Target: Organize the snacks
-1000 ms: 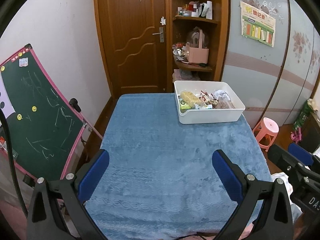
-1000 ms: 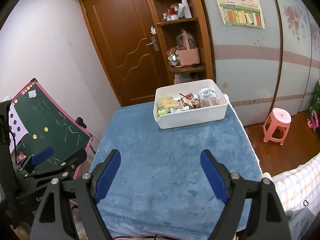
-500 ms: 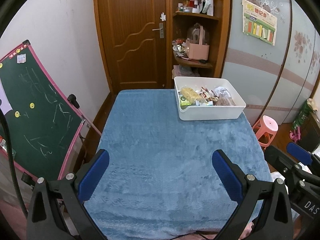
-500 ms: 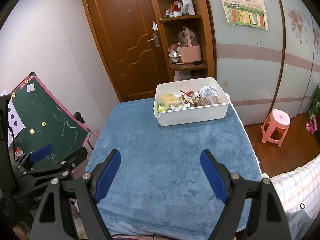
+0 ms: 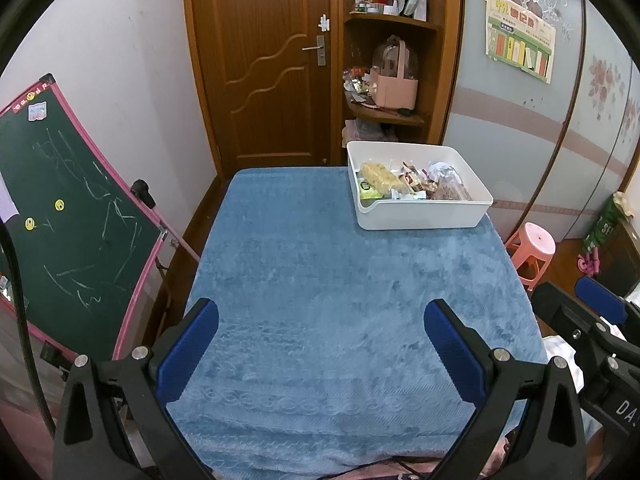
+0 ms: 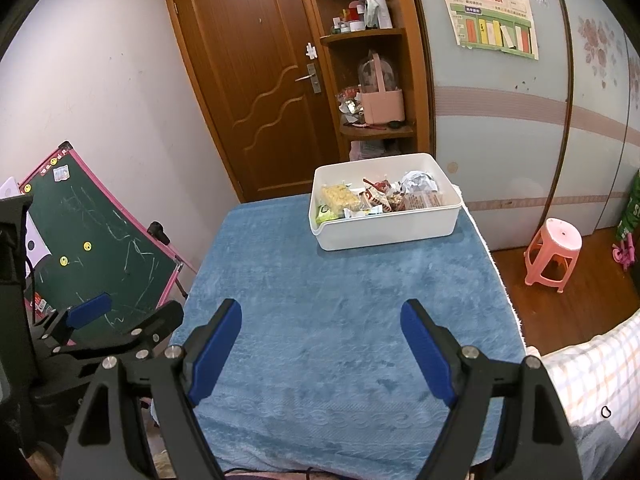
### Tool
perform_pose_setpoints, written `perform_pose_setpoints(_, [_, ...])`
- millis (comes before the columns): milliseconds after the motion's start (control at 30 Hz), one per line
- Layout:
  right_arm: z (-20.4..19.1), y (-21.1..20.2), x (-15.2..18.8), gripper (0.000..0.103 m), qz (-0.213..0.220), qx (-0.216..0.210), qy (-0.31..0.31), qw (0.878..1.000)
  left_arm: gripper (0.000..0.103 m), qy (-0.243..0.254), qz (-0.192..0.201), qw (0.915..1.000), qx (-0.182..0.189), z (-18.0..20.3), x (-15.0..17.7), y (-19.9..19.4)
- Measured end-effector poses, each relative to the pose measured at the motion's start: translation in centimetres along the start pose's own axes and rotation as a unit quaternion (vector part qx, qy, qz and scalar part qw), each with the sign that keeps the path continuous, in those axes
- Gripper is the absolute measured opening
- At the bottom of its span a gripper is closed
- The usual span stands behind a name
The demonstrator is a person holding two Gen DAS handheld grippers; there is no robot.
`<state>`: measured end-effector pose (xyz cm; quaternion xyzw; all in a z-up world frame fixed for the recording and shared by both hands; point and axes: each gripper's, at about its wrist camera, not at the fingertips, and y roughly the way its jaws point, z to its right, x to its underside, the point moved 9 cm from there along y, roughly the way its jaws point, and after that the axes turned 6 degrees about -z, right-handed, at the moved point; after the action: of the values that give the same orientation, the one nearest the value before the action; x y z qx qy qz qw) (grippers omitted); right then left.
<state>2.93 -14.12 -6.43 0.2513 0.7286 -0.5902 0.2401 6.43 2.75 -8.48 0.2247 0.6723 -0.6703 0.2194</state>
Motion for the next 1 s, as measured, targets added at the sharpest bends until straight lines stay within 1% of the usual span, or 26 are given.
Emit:
perform_pose_setpoints(700, [-0.2,0.2,-0.1,0.083,-0.001,0.001,0.001,1.000,0.102,0.001,-0.006,1.0000,-0.001,0.2,0.5,0.0])
perform_pose_setpoints(1000, [-0.5,0.2,0.1,0.083,-0.002,0.001,0.001,1.000,0.102,0.005,-0.010,0.9999,0.000,-0.3,1.0,0.7])
